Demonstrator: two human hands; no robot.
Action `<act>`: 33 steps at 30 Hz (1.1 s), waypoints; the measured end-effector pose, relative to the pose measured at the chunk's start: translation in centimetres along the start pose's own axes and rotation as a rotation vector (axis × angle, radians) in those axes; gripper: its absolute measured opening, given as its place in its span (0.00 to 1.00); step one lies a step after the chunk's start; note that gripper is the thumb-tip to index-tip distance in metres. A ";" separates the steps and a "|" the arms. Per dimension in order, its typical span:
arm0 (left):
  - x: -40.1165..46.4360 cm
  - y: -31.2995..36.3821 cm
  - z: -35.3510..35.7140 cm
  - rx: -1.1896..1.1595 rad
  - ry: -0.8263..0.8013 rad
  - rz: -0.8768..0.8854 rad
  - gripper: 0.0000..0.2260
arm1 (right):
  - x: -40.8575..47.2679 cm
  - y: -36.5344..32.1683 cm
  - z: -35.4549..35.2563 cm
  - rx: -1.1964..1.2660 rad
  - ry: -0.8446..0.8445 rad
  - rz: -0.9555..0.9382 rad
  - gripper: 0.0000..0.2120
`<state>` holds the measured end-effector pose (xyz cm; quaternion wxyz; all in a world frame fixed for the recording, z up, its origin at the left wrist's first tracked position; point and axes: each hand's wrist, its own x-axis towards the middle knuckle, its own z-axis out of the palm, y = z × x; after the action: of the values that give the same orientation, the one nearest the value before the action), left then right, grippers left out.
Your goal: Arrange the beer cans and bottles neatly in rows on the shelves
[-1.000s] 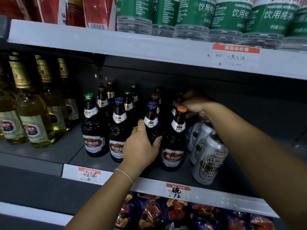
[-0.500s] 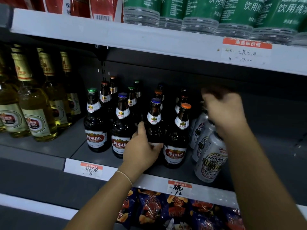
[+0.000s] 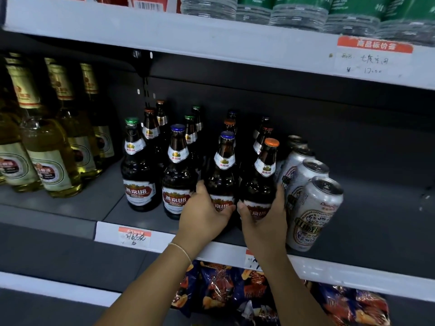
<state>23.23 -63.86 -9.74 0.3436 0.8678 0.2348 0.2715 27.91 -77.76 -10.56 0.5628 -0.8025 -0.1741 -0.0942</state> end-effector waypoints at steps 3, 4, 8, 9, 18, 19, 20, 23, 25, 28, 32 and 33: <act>-0.1 -0.1 0.0 -0.009 -0.004 0.007 0.42 | -0.2 0.7 0.6 0.019 0.039 -0.001 0.45; -0.1 -0.1 0.0 -0.007 -0.008 0.003 0.42 | -0.2 0.9 0.7 0.018 0.048 -0.008 0.45; -0.1 0.1 -0.2 -0.008 -0.030 -0.001 0.42 | -0.3 1.0 0.9 0.005 0.092 -0.040 0.42; -0.1 0.1 -0.3 -0.013 -0.037 0.000 0.42 | -0.3 0.9 0.9 -0.005 0.097 -0.044 0.41; -2.9 -0.3 -4.7 0.102 0.150 0.176 0.17 | 0.0 1.8 1.5 -0.010 0.112 -0.011 0.44; -3.0 -0.5 -5.5 0.094 0.206 0.164 0.15 | 0.0 1.8 1.6 -0.010 0.116 -0.006 0.45; -2.9 -0.8 -6.2 0.080 0.249 0.133 0.16 | 0.0 1.9 1.7 -0.006 0.118 -0.003 0.45; -2.1 -1.9 -7.2 0.085 0.248 0.044 0.27 | 0.0 2.1 1.8 0.016 0.113 0.012 0.45; -1.4 -2.7 -7.0 0.081 0.204 0.023 0.36 | 0.0 2.1 1.8 0.014 0.113 -0.002 0.45; 0.0 -3.7 -6.4 0.039 0.135 -0.012 0.42 | -0.1 2.1 1.7 -0.016 0.117 -0.009 0.45; 1.0 -4.6 -6.1 0.028 0.113 -0.012 0.41 | -0.2 1.9 1.6 -0.026 0.133 -0.024 0.44; 1.0 -4.7 -6.2 0.032 0.107 -0.008 0.41 | -0.4 1.7 1.7 -0.026 0.138 -0.028 0.44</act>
<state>19.05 -57.27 -9.06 0.3176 0.8566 0.2607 0.3122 28.16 -76.78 -12.75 0.5615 -0.7989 -0.1450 -0.1596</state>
